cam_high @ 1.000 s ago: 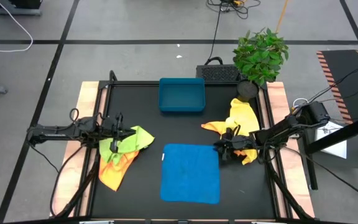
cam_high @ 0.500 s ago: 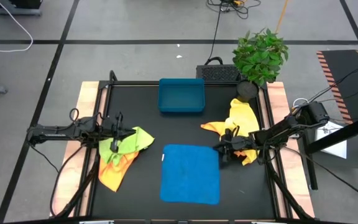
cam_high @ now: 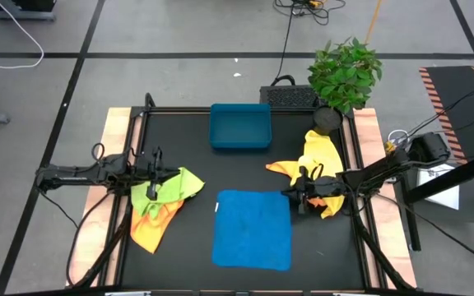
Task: Fold microfiber towels
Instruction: Fold the blue microfiber cloth
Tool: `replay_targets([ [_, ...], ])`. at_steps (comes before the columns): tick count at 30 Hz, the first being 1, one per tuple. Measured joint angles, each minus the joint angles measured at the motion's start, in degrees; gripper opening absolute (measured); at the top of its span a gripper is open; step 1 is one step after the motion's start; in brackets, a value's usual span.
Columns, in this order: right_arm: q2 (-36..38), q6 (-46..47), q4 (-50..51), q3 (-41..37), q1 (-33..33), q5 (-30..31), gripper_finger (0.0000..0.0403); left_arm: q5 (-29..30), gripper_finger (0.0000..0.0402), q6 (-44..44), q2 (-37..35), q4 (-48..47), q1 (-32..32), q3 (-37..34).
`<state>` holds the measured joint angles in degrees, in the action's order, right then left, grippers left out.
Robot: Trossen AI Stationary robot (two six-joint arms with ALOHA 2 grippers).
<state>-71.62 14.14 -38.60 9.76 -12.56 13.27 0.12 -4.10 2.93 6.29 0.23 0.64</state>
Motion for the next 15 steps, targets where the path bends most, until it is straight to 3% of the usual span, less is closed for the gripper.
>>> replay_targets([
  [5,0.29,-1.16,-0.17,0.02,0.17,0.42,0.0001,2.12,0.0062,-6.31,6.45,1.65,0.00,0.01],
  [15,0.33,-1.55,-0.69,0.04,0.20,1.76,0.0000,1.64,0.0250,-10.83,34.89,21.06,0.00,0.17],
])
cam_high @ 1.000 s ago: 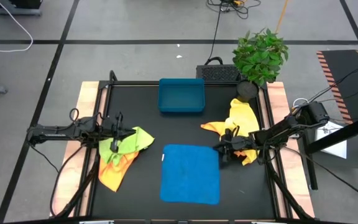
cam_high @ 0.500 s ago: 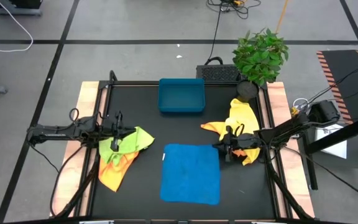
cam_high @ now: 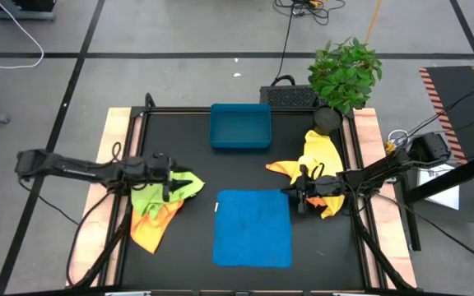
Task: Fold microfiber towels
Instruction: Fold the blue microfiber cloth
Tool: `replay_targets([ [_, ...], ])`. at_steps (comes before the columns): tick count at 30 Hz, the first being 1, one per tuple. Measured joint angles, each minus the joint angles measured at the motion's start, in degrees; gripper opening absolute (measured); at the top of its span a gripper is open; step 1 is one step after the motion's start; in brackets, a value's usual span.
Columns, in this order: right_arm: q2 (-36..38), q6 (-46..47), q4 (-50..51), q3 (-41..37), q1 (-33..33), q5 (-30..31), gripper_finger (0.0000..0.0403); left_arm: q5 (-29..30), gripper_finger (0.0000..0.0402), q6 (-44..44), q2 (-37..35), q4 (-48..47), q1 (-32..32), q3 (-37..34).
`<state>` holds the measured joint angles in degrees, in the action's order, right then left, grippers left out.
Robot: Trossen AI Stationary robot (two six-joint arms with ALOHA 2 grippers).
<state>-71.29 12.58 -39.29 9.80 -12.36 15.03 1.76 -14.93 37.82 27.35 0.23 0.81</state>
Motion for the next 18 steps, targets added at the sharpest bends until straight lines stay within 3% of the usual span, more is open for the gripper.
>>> replay_targets([
  [4,0.00,0.00,-0.45,0.02,0.00,0.07,0.0000,-0.22,0.0278,-2.30,12.14,1.81,-0.17,4.05],
  [10,0.00,-0.03,-1.26,0.07,0.02,0.13,0.0000,-1.96,0.0269,-0.47,29.87,0.79,-2.42,14.11],
  [18,0.02,0.08,-1.33,0.07,0.02,0.13,0.0000,-5.83,0.0254,4.33,44.69,0.79,-2.11,23.73],
])
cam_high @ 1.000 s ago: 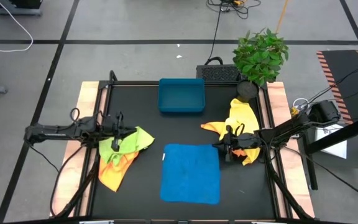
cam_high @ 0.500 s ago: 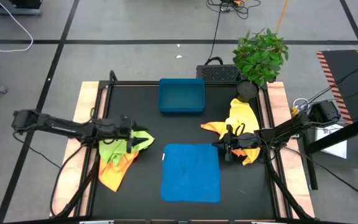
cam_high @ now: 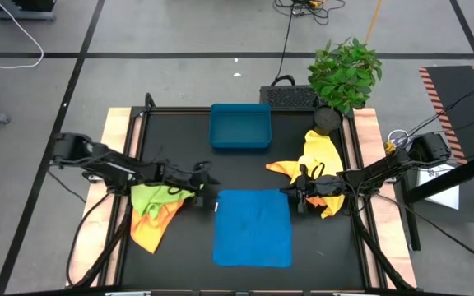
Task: Fold microfiber towels
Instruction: Fold the blue microfiber cloth
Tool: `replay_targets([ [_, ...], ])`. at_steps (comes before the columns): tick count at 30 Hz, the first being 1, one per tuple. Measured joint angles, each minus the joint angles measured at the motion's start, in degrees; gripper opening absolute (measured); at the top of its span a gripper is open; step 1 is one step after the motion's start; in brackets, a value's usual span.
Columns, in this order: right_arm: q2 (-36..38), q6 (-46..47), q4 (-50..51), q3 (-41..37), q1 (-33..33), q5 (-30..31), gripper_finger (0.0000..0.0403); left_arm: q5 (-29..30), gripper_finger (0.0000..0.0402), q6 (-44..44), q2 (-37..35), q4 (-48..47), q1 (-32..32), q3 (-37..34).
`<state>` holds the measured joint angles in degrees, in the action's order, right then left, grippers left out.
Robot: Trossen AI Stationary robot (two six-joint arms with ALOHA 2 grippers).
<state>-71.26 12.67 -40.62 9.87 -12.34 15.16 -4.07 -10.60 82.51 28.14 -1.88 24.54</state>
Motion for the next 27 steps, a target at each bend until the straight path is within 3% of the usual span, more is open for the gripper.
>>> replay_targets([
  [12,0.00,0.04,-0.34,0.01,-0.02,-0.18,0.0000,1.00,0.0257,-1.52,15.71,-5.49,1.17,8.59],
  [17,0.00,-0.05,-0.42,0.02,-0.02,-0.20,0.0000,1.83,0.0257,-0.83,16.39,-8.81,1.49,10.32],
  [23,0.00,-0.09,-0.35,0.01,-0.02,-0.22,0.0000,-1.97,0.0257,-0.06,16.01,-9.89,1.71,10.34],
  [27,0.00,-0.31,-0.33,0.00,-0.02,-0.24,0.0000,-2.12,0.0236,-0.02,15.95,-12.22,1.71,10.46],
])
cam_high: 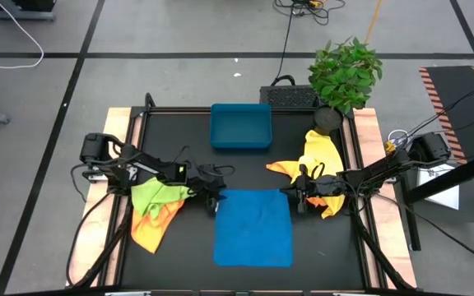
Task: Fold microfiber towels
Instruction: Fold the blue microfiber cloth
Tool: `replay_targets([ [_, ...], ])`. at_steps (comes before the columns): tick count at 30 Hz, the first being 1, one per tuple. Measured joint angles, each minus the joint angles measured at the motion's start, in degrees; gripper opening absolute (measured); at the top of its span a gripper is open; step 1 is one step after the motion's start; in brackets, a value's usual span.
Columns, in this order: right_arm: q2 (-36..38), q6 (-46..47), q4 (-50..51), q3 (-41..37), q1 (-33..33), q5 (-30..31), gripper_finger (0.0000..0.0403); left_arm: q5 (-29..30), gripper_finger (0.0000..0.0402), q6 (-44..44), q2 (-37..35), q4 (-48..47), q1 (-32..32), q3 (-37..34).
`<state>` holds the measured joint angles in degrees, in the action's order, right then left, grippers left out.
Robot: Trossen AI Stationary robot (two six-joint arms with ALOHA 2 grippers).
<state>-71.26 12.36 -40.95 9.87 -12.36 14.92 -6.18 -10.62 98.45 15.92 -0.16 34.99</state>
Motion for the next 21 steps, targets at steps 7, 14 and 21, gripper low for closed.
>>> replay_targets([
  [7,0.02,-0.01,0.34,0.02,0.00,-0.02,0.0000,0.59,0.0145,0.30,-0.04,-3.81,0.47,0.03],
  [14,0.02,-0.03,1.36,0.02,0.00,-0.17,0.0000,-0.21,0.0066,1.96,0.02,-3.78,1.18,-0.12],
  [21,0.02,0.24,1.40,0.02,0.00,-0.17,0.0000,-4.98,0.0007,6.09,-0.72,-4.98,0.88,-0.21],
])
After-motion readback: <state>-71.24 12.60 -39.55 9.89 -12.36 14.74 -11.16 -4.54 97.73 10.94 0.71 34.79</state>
